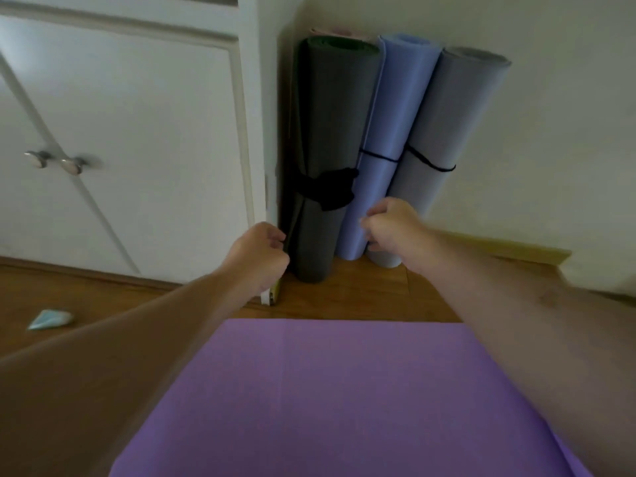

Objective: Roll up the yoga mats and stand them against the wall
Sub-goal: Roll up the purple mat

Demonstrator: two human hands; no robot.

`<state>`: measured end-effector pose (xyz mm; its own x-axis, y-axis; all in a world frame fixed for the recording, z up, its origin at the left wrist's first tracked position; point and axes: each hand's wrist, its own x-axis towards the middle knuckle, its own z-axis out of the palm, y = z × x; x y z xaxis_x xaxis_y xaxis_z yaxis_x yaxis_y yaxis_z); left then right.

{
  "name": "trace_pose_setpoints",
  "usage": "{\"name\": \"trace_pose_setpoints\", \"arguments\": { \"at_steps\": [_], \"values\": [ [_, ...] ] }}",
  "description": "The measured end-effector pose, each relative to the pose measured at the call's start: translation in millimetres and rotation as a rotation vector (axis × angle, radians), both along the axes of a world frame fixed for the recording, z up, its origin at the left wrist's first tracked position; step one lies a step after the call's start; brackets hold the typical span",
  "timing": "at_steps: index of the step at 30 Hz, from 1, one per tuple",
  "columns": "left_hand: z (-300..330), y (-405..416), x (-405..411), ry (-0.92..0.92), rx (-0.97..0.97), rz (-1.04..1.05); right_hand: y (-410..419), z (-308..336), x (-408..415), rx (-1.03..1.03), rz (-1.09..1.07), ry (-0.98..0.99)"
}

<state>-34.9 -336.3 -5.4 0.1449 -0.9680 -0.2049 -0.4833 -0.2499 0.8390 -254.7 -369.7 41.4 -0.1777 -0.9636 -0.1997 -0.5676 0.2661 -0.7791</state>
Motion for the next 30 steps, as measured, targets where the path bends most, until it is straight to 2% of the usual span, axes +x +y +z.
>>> {"name": "trace_pose_setpoints", "arguments": {
  "at_steps": [3, 9, 11, 14, 16, 18, 21, 25, 28, 30],
  "values": [
    [-35.0, 77.8, 19.0, 0.041, 0.111, 0.046, 78.4, -45.5, 8.3, 0.099, 0.063, 0.040],
    [-86.2, 255.4, 56.5, -0.177, 0.304, -0.035, 261.7, -112.3, 51.8, 0.382, 0.265, 0.059],
    [-102.9, 293.0, 79.2, -0.331, 0.346, -0.072, 305.7, -122.9, 67.4, 0.427, 0.354, 0.134],
    [-126.6, 330.6, 113.5, -0.493, 0.364, -0.014, 349.0, -133.3, 88.0, 0.481, 0.471, 0.136],
    [-143.9, 347.2, 136.7, -0.626, 0.479, -0.055, 364.5, -141.9, 99.9, 0.492, 0.499, 0.122],
    [-164.8, 354.7, 157.3, -0.673, 0.626, -0.105, 368.5, -154.1, 110.0, 0.487, 0.529, 0.136],
    [-171.3, 350.5, 163.8, -0.602, 0.679, -0.189, 367.5, -162.7, 119.7, 0.505, 0.544, 0.140],
    [-143.9, 332.7, 133.4, -0.492, 0.533, -0.141, 361.2, -162.1, 129.8, 0.581, 0.560, 0.092],
    [-113.5, 309.7, 94.0, -0.273, 0.437, -0.148, 348.7, -144.1, 130.4, 0.715, 0.539, -0.057],
    [-89.5, 295.3, 60.4, -0.056, 0.388, -0.147, 340.6, -123.0, 120.2, 0.646, 0.631, 0.024]
  ]
}}
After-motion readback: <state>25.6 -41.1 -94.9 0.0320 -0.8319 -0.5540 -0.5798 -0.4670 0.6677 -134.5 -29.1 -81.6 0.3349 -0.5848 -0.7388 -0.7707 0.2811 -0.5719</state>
